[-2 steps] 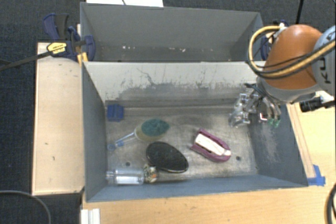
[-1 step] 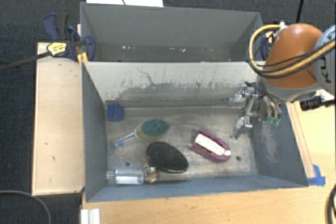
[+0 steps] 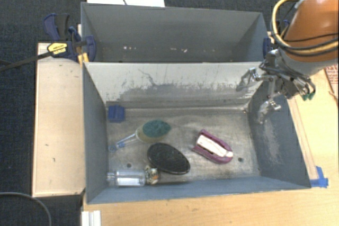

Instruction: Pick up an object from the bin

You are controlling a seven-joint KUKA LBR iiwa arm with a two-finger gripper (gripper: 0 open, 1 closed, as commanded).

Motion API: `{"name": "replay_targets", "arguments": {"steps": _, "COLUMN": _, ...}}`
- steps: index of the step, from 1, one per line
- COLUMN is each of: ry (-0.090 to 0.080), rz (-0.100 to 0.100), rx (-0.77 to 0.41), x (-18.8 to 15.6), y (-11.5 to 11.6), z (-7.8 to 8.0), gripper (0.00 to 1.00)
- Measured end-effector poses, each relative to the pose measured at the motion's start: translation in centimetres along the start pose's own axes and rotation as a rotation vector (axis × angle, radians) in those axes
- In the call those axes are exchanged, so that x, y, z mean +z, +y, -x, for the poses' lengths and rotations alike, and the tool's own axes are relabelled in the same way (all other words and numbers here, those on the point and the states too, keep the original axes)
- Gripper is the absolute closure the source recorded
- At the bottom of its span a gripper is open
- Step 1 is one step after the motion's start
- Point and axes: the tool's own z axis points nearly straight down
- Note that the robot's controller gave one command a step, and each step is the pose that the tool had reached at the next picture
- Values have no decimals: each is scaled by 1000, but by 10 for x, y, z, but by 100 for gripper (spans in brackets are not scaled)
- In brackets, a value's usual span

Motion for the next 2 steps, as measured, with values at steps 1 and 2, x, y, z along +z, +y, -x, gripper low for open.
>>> {"name": "replay_targets", "arguments": {"steps": 1, "ry": 15, "rz": 13, "rx": -82, "x": 86, "y": 100, "z": -31, "gripper": 0}}
{"name": "replay_targets", "arguments": {"steps": 2, "ry": -16, "rz": -1, "rx": -308, "x": 131, "y": 96, "z": -46, "gripper": 0}}
